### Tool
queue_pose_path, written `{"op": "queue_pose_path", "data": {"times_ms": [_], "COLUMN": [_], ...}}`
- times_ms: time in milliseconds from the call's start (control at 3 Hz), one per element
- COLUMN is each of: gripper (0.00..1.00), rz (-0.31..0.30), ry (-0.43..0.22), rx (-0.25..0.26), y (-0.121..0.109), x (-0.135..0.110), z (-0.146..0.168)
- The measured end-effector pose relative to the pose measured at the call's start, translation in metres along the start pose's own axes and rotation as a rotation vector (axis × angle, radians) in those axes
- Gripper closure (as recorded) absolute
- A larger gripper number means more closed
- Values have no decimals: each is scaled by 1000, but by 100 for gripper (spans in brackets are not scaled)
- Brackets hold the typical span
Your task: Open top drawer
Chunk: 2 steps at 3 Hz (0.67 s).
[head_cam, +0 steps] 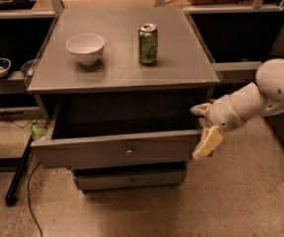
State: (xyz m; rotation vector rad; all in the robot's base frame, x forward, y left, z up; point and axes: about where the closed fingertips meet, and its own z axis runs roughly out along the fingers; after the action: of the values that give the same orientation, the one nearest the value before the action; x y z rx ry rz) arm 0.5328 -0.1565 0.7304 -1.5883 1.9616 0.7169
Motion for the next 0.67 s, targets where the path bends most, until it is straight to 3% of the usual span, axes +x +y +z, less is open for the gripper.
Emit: {"op": "queue_pose_path", "data": {"times_ms": [667], "gripper": [0], "rz": [10], "ry": [-11], "rx": [-60], "y": [9], "x": [8], "z": [24]}}
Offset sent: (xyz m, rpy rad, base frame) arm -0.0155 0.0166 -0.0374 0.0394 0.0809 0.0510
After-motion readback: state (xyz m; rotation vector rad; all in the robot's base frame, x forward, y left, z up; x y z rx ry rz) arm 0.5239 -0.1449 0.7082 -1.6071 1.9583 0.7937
